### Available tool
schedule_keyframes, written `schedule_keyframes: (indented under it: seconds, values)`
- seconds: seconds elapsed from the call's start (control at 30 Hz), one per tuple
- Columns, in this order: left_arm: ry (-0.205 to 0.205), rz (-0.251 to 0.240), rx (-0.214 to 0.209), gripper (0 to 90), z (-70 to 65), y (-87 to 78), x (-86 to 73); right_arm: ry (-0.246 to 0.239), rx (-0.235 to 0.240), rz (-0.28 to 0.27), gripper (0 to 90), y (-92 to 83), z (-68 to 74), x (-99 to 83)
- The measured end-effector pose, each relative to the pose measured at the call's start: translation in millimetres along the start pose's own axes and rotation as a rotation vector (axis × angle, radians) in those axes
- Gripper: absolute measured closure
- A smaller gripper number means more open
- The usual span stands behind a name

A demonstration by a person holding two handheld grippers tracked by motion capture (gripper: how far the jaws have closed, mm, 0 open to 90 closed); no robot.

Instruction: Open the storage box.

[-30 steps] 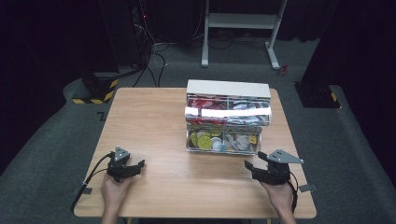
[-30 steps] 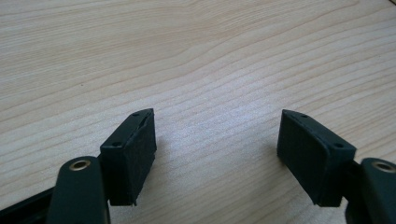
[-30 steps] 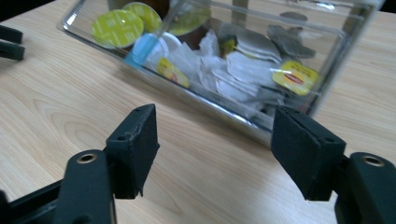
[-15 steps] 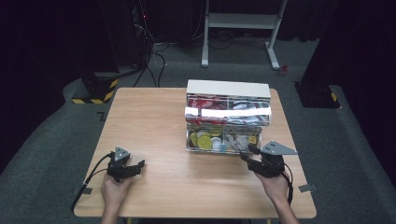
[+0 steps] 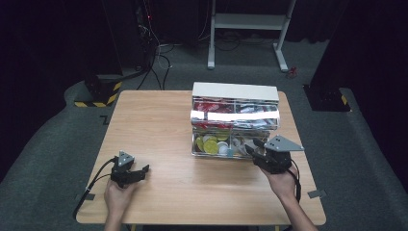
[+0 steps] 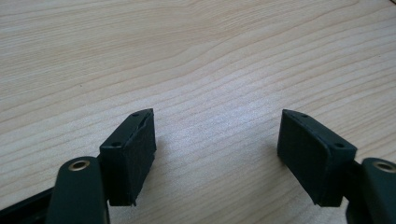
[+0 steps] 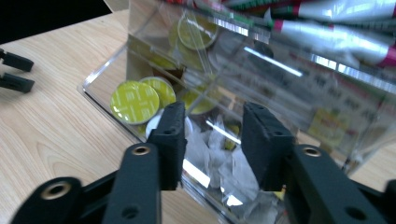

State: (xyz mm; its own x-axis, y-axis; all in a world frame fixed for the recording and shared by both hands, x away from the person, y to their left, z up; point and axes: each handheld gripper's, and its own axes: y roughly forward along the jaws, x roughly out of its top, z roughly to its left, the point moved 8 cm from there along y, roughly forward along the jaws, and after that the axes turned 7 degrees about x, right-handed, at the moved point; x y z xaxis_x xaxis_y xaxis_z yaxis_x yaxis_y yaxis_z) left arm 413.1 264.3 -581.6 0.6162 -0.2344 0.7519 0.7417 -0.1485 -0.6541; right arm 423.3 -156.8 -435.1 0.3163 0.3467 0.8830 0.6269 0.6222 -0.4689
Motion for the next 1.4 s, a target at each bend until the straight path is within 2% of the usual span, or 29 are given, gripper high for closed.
schedule_keyframes:
  seconds: [0.23, 0.37, 0.67, 1.2, 1.4]
  values:
    - [0.0, -0.001, -0.002, 28.4, -0.3, 0.0, 0.0, 0.014, 0.054, -0.008, 66.1, 0.6, 1.5, 16.8]
    - [0.0, 0.0, -0.002, 28.5, -0.4, -0.1, 0.0, 0.009, 0.062, 0.006, 66.5, 3.4, 2.0, 21.1]
    - [0.001, 0.0, 0.0, 28.4, -0.4, 0.1, 0.1, 0.017, 0.061, 0.004, 66.6, 3.2, 0.2, 34.9]
    - [0.001, -0.001, 0.002, 28.4, -0.5, 0.2, 0.3, 0.036, 0.033, -0.013, 67.5, -2.6, -8.6, 48.2]
    - [0.0, 0.0, 0.002, 28.4, -0.6, 0.2, 0.3, 0.037, 0.037, -0.004, 67.6, -3.6, -9.9, 50.5]
